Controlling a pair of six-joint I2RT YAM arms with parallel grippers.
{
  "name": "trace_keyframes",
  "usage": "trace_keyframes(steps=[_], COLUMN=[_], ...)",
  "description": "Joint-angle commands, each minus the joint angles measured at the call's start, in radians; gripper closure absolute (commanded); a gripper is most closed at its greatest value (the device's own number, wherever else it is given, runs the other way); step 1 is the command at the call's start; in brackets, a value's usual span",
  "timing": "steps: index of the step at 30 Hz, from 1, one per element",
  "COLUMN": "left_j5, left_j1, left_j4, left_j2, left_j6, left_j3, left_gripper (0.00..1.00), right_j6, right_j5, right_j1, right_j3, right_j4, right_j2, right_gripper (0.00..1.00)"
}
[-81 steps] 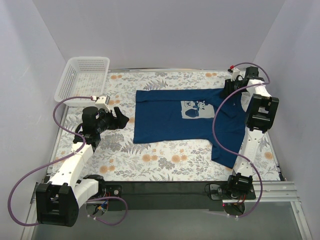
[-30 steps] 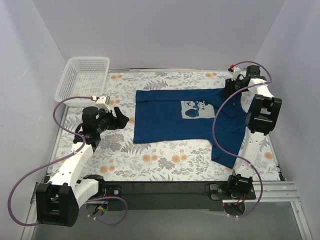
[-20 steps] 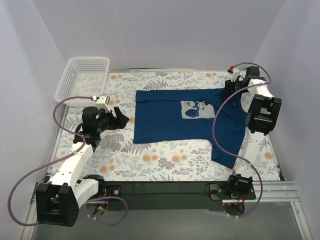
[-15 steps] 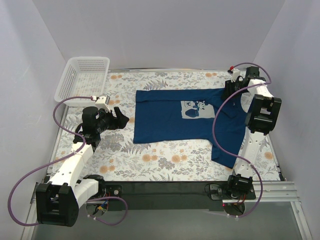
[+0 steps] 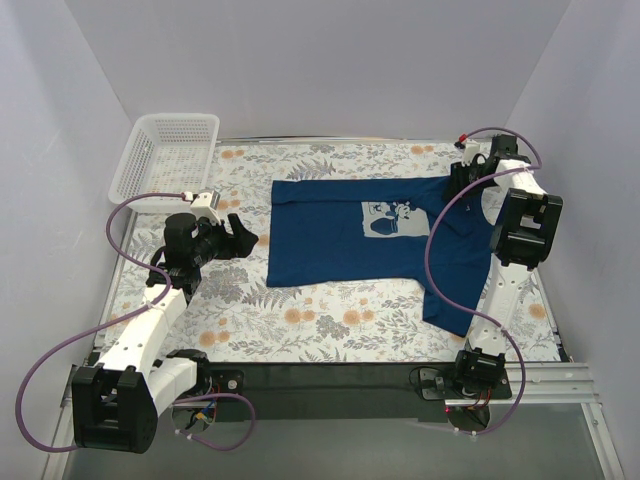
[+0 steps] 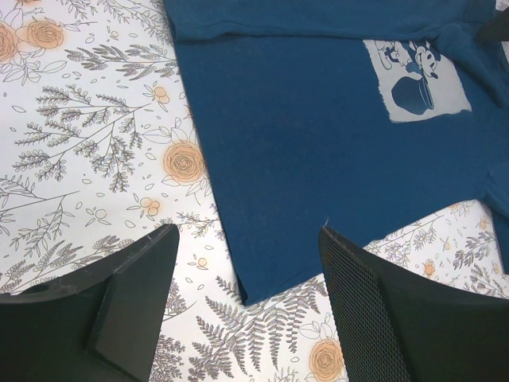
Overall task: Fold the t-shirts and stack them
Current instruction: Fold the tshirt
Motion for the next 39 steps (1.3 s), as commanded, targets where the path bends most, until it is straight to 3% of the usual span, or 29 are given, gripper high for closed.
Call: trace_keyframes(steps=[1, 6, 10, 13, 25, 39], left_j5=[0.003, 0.002, 0.000, 0.002, 0.000, 0.003], left_j1=[0.004, 0.004, 0.004, 0.004, 0.004, 0.004], left_j4=[-0.004, -0.004, -0.004, -0.006, -0.006, -0.004], left_j2=[-0.017, -0.019, -0.020, -0.020, -0.026, -0.016], left_j6=[0.013, 0.013, 0.013, 0.013, 0.013, 0.012], left_j3=[0.005, 0.005, 0.005, 0.005, 0.003, 0.003], left_gripper=[0.34, 0.34, 0.34, 0.34, 0.34, 0.34], right_j6=[0.006, 0.006, -0.003, -0.012, -0.190, -0.535], right_j5=[-0.012, -0.016, -0.036, -0.059, -0.199, -0.151], right_j1=[0.001, -0.001, -0.001, -0.001, -0.001, 0.034], right_j3=[-0.011, -0.011, -0.025, -0.038, -0.236, -0.459], right_j4=[-0.003, -0.005, -0.005, -0.002, -0.005, -0.112], right_j2=[0.009, 0.004, -0.013, -0.036, -0.218, -0.346], right_gripper=[0.70, 0.75, 0.92, 0.99, 0.99, 0.99])
